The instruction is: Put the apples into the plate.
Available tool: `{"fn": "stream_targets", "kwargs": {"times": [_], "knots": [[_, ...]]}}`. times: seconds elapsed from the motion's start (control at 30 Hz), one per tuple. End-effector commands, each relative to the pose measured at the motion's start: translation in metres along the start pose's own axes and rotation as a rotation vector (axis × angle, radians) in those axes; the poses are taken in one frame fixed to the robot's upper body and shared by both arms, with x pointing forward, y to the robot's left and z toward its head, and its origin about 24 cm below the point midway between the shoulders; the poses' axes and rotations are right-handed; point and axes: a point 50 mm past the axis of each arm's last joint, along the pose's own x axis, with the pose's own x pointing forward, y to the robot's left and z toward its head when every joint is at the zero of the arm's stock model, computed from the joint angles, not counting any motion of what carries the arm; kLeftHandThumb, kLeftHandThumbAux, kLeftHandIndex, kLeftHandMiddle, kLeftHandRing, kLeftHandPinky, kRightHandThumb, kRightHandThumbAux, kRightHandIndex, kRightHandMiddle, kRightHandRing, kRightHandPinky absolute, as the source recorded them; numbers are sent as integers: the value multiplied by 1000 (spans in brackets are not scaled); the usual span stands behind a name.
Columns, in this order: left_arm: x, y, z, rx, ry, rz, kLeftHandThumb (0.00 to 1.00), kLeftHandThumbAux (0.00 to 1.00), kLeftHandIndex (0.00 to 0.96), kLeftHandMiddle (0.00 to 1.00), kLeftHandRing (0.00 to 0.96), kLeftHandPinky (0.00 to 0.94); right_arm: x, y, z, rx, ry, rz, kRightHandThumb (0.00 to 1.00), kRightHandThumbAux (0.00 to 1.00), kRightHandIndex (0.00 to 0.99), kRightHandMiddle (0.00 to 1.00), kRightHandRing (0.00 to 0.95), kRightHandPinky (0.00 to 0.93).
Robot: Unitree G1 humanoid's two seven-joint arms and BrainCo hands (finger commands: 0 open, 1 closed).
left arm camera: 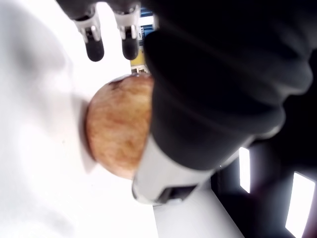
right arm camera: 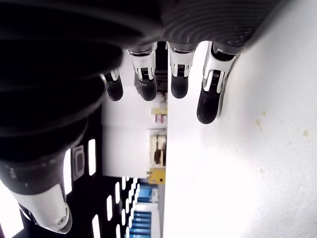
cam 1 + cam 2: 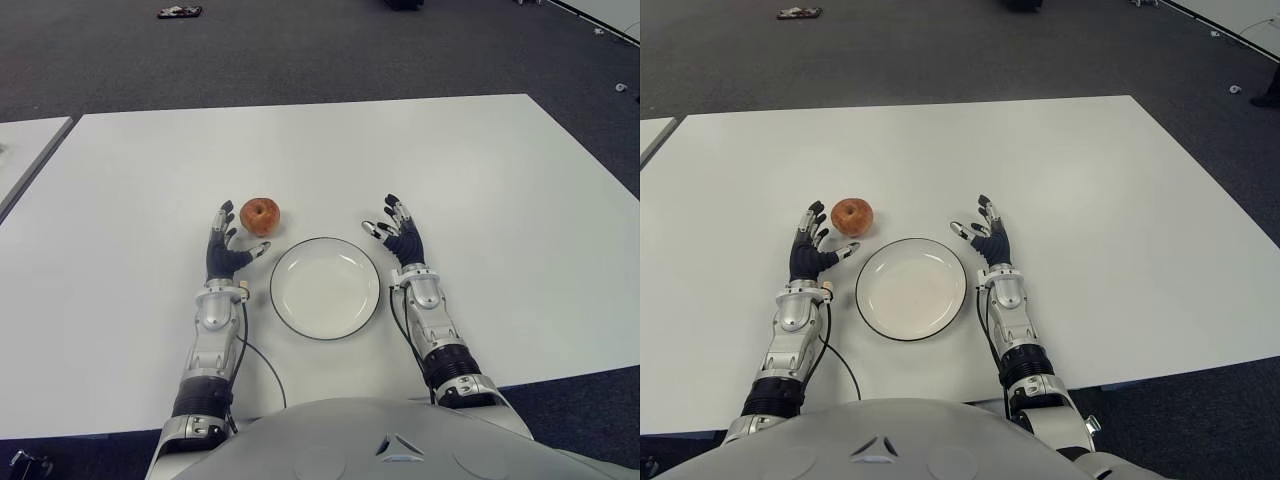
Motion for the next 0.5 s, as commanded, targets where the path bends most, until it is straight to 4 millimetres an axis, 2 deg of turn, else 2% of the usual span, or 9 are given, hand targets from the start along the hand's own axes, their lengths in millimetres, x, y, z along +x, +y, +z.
{"fn": "stream_targets", "kwargs": {"times": [0.03, 0.27, 0.5], "knots": [[2, -2, 0, -1, 2, -15, 64, 607, 0, 0, 0, 29, -10, 1, -22, -2, 114, -2, 152, 717, 0, 20, 49, 120], [4, 7, 5, 23, -11, 1, 54, 603, 0, 0, 0, 7, -9, 2, -22, 0, 116, -1, 148, 728, 0, 22, 53, 119], [9, 27, 28, 79, -112, 58, 55, 607, 0, 0, 0, 22, -8, 3, -22, 7, 119, -1, 147, 735, 0, 22, 53, 120]]}}
